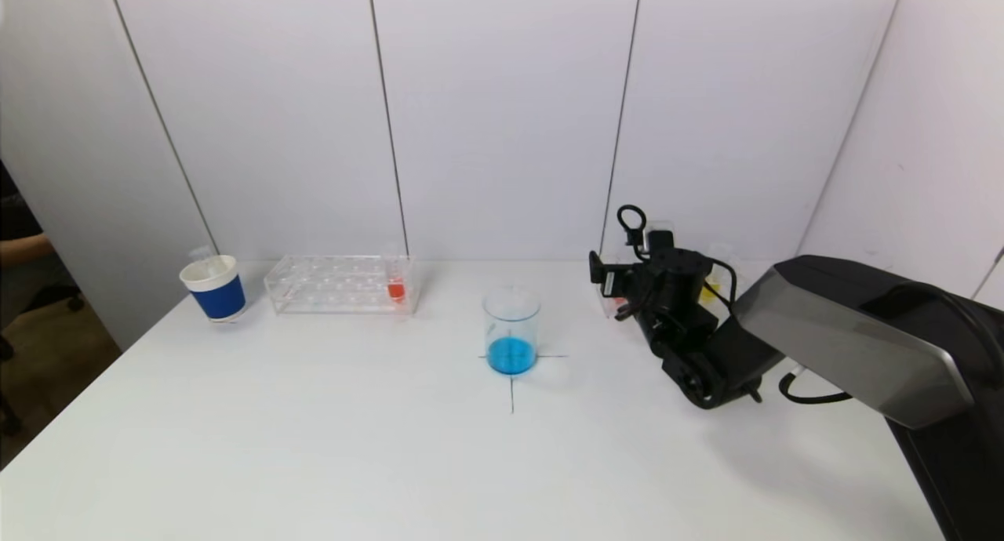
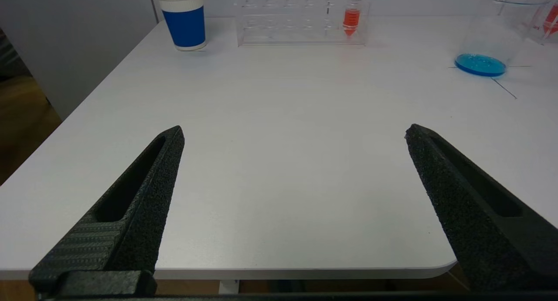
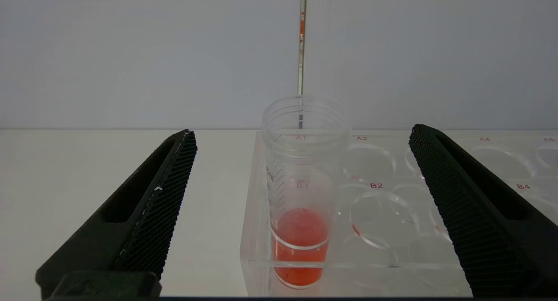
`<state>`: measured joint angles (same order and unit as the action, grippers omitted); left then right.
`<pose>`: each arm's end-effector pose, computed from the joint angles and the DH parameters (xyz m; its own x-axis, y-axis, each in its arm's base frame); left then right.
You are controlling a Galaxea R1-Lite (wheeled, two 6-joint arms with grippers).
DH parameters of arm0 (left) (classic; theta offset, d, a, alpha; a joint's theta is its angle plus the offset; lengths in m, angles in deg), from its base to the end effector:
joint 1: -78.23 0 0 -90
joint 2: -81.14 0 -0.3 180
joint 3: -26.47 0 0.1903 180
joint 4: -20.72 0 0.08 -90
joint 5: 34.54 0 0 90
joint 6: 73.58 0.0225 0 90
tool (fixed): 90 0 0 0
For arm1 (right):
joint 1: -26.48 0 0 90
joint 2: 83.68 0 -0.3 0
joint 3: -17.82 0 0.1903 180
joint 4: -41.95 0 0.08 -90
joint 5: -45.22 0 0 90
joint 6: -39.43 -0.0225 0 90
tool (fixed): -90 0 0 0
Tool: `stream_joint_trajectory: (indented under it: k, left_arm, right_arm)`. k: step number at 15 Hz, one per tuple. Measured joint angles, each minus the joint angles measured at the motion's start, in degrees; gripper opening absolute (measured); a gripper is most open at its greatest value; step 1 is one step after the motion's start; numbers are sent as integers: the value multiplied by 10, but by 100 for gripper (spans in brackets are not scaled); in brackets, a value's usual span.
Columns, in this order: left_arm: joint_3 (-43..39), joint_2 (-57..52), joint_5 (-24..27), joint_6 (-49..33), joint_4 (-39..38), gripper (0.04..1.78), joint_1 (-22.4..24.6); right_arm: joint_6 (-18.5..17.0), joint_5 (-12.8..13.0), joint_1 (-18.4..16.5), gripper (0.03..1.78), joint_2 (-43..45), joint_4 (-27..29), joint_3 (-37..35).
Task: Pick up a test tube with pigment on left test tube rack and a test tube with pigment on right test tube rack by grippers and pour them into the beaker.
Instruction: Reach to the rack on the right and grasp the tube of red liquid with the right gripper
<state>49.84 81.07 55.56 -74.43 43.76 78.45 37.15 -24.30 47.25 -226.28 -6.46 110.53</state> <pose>-0.0229 -0.0001 0.0760 1.0000 0.0021 0.0070 -0.0020 0.9999 -0.0148 0.4347 0.1565 0.0341 0.9997 0.0050 -0.0242 -0.0042 0.9995 0.0307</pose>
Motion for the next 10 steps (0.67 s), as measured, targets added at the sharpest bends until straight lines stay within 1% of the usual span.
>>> stream_joint_trajectory:
  k: [7,8,10]
  left_arm:
    - [0,0,0,0,0,177,0]
    - [0,0,0,0,0,177,0]
    - [0,0,0,0,0,177,0]
  right_arm:
    - [1,2,0,177,-1,0,3]
    - [1,2,-1,175,-2,0,4]
    - [1,2,-1,163,-2,5,4]
